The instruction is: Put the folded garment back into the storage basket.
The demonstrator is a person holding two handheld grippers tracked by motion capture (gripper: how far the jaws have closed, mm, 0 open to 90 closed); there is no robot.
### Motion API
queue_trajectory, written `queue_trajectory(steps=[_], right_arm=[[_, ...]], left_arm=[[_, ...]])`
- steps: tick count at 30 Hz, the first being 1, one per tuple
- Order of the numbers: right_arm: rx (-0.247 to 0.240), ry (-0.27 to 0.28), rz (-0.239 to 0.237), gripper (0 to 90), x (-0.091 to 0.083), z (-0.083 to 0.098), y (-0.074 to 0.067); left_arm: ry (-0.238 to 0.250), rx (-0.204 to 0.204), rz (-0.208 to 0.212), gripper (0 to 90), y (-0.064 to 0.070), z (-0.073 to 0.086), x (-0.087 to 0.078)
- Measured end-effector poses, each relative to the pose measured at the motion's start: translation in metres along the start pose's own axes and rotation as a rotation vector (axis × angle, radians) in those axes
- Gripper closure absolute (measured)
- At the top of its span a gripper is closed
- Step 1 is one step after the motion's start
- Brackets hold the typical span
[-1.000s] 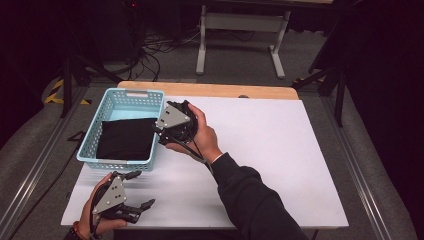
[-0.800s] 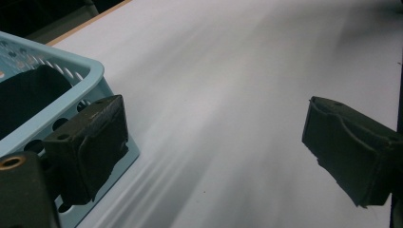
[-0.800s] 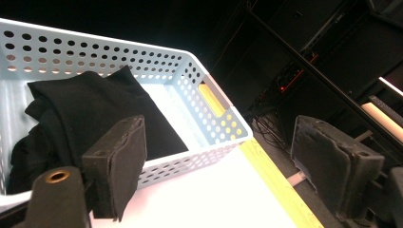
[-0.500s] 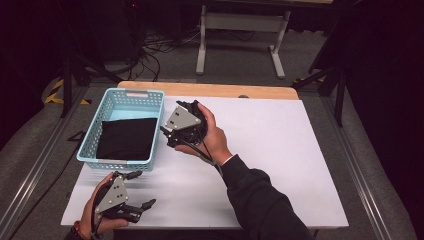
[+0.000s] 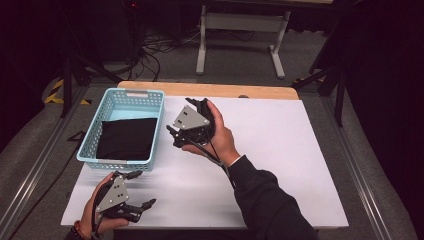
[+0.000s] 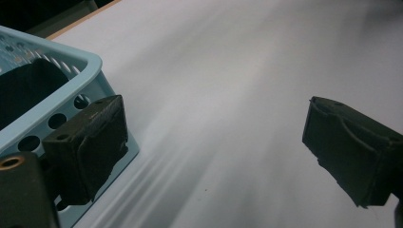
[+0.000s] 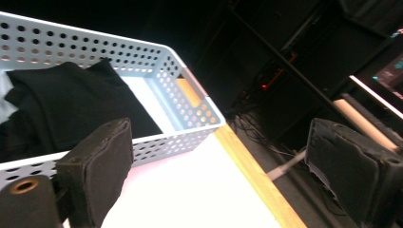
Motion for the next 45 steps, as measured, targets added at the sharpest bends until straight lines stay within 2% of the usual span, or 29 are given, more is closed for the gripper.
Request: queue_trajectory(steps=[28,35,45], right_arm=[[-0.065,-0.002,0.029,9.2,-0.027,0.01,0.008],[-0.04,-0.003,0.027,9.2,-0.037,0.017,0.013],[-0.041,-0.017,0.027,9.1,-0.044,0.028,0.014]], left_arm=[[-0.002,-0.002,-0.005,8.4,0.0,0.0,0.0],[-0.003,-0.003,-0.008,8.0,-0.001,0.0,0.0],[-0.005,-0.002,-0.007,8.0,0.0,0.001,0.0]])
Point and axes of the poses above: each handheld gripper's, and its own axes: x roughly forward along the jaws, z roughly out of its underside, y roughly to its right, the point moved 6 cm from there along x, roughly forward along the jaws, and after that the axes turned 1 degree about x, right-handed, at the moved point
